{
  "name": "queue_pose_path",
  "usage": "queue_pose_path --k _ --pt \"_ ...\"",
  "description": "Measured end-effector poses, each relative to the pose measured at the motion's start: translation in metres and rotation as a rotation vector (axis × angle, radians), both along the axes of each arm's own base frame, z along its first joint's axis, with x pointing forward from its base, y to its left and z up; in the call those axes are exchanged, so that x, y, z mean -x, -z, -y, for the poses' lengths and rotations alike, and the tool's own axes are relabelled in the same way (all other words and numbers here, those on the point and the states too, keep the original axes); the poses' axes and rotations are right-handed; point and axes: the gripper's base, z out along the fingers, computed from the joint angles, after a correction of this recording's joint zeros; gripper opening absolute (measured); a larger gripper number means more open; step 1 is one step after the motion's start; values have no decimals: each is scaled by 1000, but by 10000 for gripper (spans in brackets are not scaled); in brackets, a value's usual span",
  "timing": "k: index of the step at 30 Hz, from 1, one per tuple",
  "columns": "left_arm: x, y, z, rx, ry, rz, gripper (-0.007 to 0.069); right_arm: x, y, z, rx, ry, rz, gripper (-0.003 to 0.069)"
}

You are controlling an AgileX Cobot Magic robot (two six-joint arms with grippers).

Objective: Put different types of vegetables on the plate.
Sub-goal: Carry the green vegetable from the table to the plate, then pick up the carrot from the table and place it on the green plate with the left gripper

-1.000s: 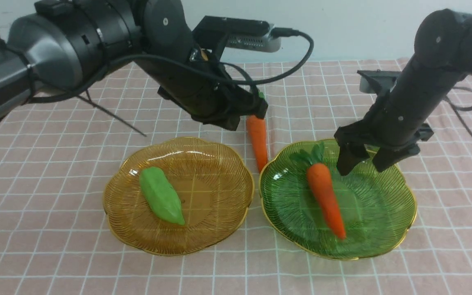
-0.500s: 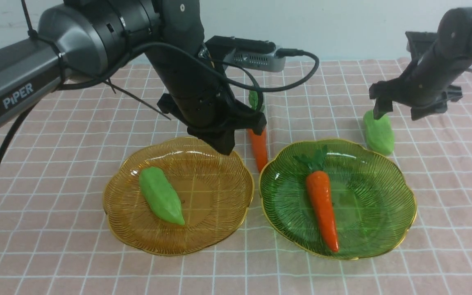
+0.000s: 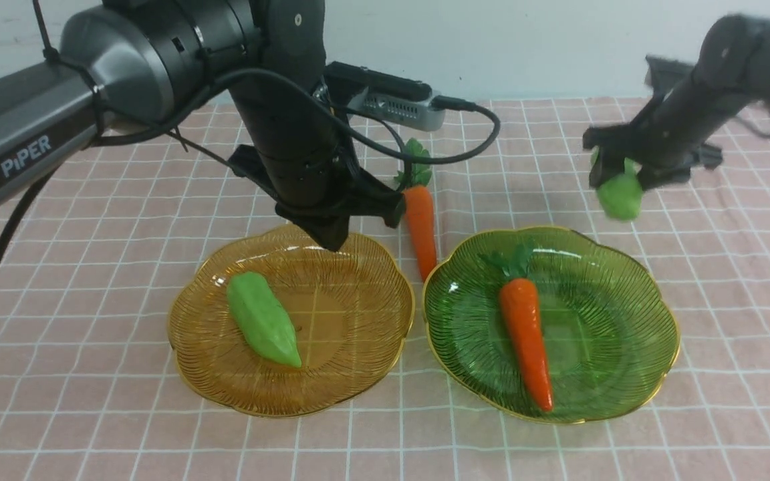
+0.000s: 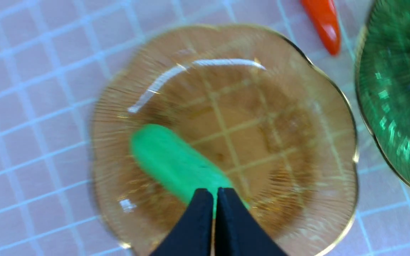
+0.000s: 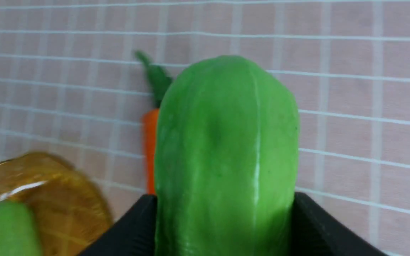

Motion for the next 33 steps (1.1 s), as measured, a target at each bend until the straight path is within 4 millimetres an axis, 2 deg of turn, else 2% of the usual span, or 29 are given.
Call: queue_pose_path --k 2,4,5,6,10,12,14,17,20,21,23,25,26,28,29,30,33 --pt "4 -15 -17 16 -41 34 -4 15 -9 -41 -31 -104 7 413" --pt "7 -28 -37 34 -89 58 -3 29 -2 -80 -30 -200 -20 413" --pt "9 -32 -42 43 -102 62 -3 36 5 -99 -20 -252 -39 413" --pt "10 -35 -46 54 -113 65 -3 48 15 -128 1 -326 -60 413" --pt "12 -37 -45 94 -115 54 -3 73 57 -193 64 -474 -132 423" --pt "13 -37 -43 113 -112 47 -3 78 73 -208 85 -504 -162 453" --pt "13 -37 -43 122 -115 43 -3 81 93 -219 123 -527 -192 519" --pt "13 -36 -41 140 -124 33 -3 80 98 -218 160 -526 -188 565" --pt "7 -25 -33 183 -115 -13 -3 74 86 -207 233 -530 -118 570" --pt "3 -19 -28 189 -106 -23 -3 70 74 -197 271 -513 -77 570" --pt "-7 -7 -16 194 -86 -15 -3 60 38 -161 324 -438 14 559" --pt "-18 10 5 194 -47 -2 -3 55 16 -133 340 -373 57 549" --pt "-25 24 20 187 -25 -1 -3 52 0 -109 343 -315 81 538" --pt "-35 41 41 175 4 10 -3 54 -24 -49 337 -175 82 507" --pt "-41 46 51 181 8 33 -2 57 -26 -29 332 -126 60 493" --pt "-47 53 60 186 13 44 0 66 -28 1 320 -64 27 468" --pt "-73 75 82 214 12 84 43 91 -28 43 295 20 -36 414"
